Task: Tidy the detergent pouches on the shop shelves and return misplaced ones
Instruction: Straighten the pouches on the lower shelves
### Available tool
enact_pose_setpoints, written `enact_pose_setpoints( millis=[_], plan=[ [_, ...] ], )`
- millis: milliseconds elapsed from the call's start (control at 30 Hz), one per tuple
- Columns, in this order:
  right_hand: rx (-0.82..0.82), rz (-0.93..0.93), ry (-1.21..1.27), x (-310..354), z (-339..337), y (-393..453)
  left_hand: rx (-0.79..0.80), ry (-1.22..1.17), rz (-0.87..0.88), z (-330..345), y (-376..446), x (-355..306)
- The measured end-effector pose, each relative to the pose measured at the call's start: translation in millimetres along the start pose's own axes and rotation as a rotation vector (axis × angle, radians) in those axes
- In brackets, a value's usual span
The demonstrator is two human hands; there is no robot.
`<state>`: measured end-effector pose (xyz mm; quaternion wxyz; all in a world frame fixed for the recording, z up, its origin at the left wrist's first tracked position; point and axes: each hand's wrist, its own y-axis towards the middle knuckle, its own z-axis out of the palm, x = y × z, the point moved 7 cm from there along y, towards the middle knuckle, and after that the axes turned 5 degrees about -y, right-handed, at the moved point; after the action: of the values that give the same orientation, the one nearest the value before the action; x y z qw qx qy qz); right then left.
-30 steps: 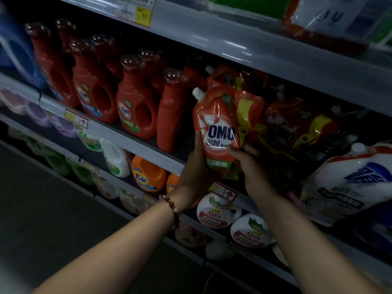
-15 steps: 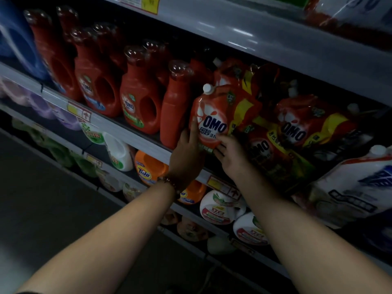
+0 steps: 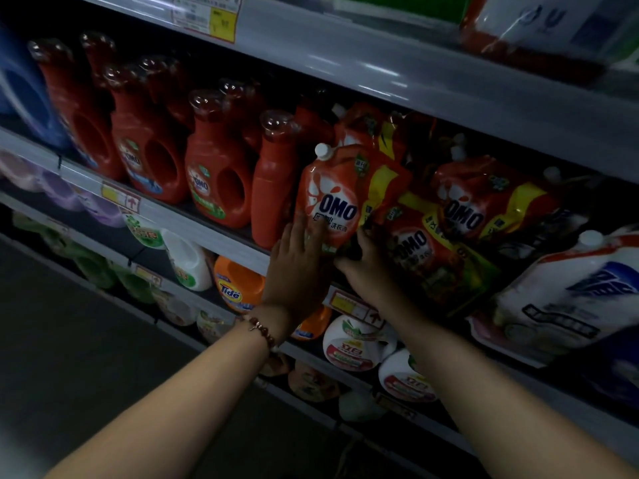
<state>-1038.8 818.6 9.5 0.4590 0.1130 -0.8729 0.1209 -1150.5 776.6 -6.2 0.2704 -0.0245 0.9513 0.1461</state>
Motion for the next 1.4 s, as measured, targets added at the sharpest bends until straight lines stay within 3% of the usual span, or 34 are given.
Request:
enact_pose_setpoints(
  millis=[133, 233, 600, 933, 1067, 1200, 1267, 1400],
  plan=[
    [-0.042, -0.183, -0.653, -8, -16, -36, 0.1, 0.055, -0.003, 3, -15, -8],
    [-0.038, -0.13, -0.798, -23, -35, -49, 0.171, 0.081, -0.01, 11, -24, -15],
    [0.087, 0.111, -0.878, -37, -69, -96, 0.289, 0.047, 0.139, 44, -43, -64],
    [0.001, 0.146, -0.835, -53, -92, -112, 0.381, 0.066, 0.191, 53, -45, -96],
    [-0.083, 0.149, -0.711, -64, -102, -94, 0.408, 0.073, 0.227, 54, -48, -105],
    [-0.307, -0.066, -0.53, -61, -104, -68, 0.414, 0.097, 0.242, 52, -49, -108],
    [-0.374, -0.103, -0.535, -59, -106, -53, 0.416, 0.126, 0.237, 52, -48, -109],
    [-0.423, 0.042, -0.719, -62, -116, -25, 0.406, 0.163, 0.217, 50, -44, -113]
  ],
)
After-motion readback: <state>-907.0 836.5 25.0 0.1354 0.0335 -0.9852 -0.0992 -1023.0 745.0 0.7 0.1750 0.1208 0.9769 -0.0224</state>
